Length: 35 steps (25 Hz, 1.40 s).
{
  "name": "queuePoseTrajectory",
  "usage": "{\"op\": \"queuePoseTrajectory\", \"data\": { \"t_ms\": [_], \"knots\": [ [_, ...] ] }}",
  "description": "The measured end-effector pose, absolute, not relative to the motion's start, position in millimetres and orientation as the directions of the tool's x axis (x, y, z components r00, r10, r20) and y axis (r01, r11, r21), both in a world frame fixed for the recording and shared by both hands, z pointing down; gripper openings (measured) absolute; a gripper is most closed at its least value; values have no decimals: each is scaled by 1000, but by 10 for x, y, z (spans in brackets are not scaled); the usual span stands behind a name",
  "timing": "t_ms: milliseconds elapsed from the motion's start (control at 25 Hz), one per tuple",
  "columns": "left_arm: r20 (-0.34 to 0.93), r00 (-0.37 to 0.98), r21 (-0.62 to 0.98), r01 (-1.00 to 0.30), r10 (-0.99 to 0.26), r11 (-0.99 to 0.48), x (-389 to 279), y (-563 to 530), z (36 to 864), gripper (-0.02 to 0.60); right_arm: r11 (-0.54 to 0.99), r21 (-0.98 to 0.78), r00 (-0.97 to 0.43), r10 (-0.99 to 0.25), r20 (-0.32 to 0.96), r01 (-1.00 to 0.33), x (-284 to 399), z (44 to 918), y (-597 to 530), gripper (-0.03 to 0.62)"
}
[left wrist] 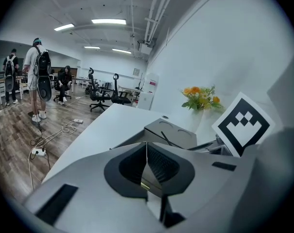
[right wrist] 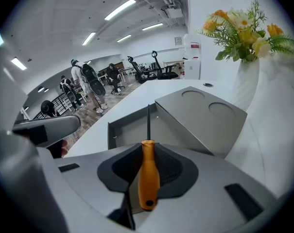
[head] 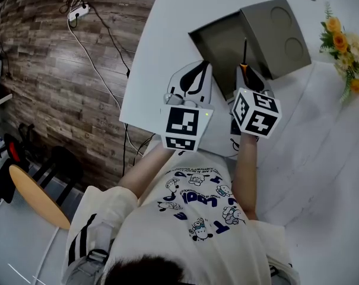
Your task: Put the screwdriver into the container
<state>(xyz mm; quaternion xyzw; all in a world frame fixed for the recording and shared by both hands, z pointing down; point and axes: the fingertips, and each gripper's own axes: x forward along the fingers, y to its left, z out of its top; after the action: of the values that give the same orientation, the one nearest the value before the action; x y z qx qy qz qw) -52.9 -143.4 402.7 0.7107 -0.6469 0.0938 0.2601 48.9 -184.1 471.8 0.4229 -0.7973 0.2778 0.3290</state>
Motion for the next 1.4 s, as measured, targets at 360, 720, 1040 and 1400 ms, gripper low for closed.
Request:
{"op": "queuePoseTrajectory", "data": {
  "t_ms": [360, 720, 1040, 1400],
  "knots": [
    [503, 153, 251, -968, -850, -26, -474, -1507, 4200, 18, 474, -170, -407, -458, 790, -864, 501, 4907, -1912, 95],
    [526, 157, 253, -967, -836, -22, -435, -1524, 4332, 18, 467, -170, -383, -411, 827, -868, 498, 5078, -1901, 87],
    [538, 153, 255, -967, -829, -13, -468, -1517, 4406, 18, 497, -142, -356, -369, 858, -856, 431, 5197, -1909, 87],
    [540, 141, 254, -967, -830, 1, -531, -1522, 4414, 18, 506, -106, -327, -373, 868, -856, 428, 5217, -1913, 91]
  ]
}}
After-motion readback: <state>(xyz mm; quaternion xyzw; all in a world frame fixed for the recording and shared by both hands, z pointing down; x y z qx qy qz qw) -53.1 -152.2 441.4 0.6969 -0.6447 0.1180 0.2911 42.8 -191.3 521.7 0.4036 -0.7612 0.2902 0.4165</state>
